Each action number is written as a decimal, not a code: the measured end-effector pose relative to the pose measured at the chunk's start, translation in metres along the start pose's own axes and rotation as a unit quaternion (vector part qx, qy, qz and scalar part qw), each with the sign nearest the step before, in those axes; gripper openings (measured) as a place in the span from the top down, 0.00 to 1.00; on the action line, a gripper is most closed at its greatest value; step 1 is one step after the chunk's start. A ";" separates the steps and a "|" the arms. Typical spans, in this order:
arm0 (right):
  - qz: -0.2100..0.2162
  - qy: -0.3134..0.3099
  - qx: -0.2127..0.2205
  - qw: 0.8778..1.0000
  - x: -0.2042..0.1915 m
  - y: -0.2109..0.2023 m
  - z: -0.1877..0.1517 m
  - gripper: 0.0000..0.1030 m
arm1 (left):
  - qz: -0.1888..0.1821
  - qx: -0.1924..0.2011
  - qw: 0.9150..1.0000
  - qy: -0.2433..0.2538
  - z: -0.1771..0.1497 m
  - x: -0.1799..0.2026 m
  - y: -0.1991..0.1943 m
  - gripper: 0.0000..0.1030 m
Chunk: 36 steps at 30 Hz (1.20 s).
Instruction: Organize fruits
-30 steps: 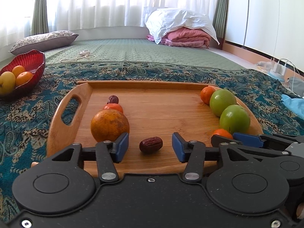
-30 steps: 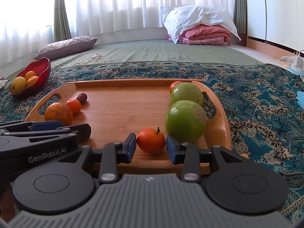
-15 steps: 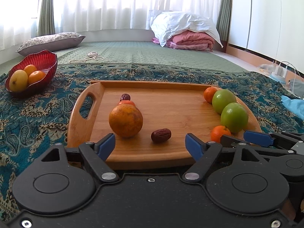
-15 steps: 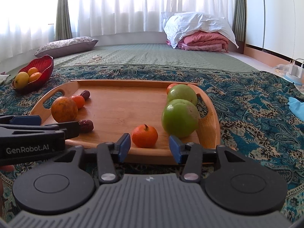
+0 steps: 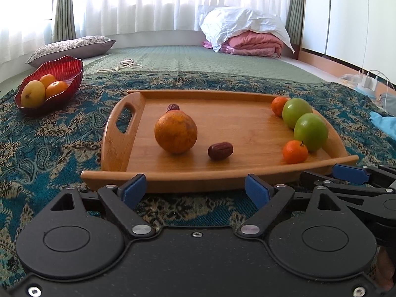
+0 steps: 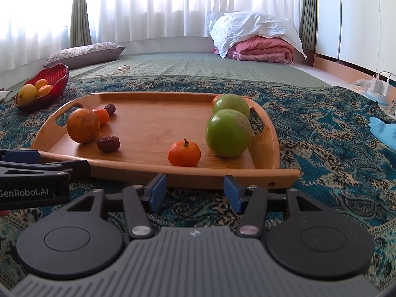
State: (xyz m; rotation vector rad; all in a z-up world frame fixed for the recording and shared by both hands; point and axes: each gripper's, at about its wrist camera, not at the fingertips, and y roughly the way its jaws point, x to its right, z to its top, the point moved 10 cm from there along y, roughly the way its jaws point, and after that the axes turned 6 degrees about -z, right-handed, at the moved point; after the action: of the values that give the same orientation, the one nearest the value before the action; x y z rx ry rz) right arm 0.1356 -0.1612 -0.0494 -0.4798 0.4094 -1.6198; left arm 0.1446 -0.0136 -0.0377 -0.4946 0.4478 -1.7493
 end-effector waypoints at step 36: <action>-0.023 -0.032 -0.015 0.999 -0.005 0.015 -0.021 0.20 | 0.026 -0.035 0.999 -0.001 -0.024 -0.015 0.024 0.00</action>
State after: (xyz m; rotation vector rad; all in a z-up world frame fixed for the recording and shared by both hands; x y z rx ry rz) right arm 0.1372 -0.1584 -0.0750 -0.5660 0.3765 -1.6410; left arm 0.1541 -0.0037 -0.0718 -0.5291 0.5171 -1.6884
